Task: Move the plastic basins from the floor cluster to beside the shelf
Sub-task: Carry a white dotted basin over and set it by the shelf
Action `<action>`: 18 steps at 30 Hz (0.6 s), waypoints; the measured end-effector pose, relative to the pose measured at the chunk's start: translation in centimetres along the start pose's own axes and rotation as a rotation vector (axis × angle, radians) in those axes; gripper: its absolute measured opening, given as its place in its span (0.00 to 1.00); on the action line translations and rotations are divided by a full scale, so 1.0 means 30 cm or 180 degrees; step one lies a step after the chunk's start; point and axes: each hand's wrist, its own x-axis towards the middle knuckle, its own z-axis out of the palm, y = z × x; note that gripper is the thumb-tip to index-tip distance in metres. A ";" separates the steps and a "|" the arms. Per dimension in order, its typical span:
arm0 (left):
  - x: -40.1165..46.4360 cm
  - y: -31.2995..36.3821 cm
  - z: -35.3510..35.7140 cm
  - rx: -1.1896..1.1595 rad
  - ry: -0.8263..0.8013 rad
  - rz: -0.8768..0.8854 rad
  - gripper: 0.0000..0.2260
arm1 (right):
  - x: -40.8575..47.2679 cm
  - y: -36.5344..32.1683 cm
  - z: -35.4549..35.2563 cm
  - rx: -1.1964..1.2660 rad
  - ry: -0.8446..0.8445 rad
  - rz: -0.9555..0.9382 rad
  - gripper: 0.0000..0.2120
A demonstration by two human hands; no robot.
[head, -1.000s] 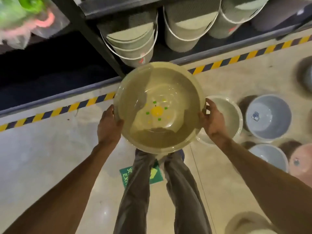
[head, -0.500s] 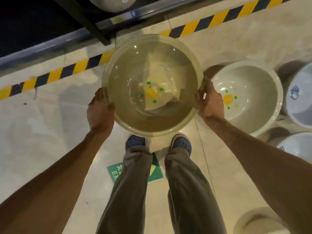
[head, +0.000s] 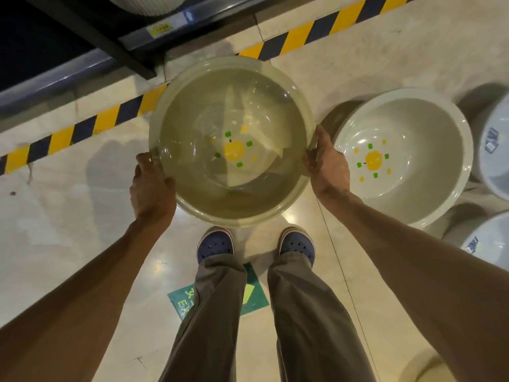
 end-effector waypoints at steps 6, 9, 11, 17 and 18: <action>-0.059 0.116 -0.075 0.0578 -0.0371 0.0639 0.31 | -0.085 -0.008 -0.113 0.0100 -0.0243 -0.0069 0.36; -0.109 0.247 -0.096 0.0679 -0.0627 0.1320 0.31 | -0.139 0.014 -0.216 0.0122 -0.0197 0.0043 0.41; -0.147 0.356 -0.097 0.0566 -0.0756 0.1618 0.30 | -0.175 0.046 -0.285 0.0098 -0.0235 0.0046 0.41; -0.312 0.648 -0.012 0.0412 -0.1192 0.2401 0.29 | -0.264 0.211 -0.493 0.0116 -0.0038 0.0245 0.42; -0.339 0.682 0.014 0.0372 -0.1264 0.2498 0.29 | -0.273 0.248 -0.526 0.0155 0.0015 0.0290 0.42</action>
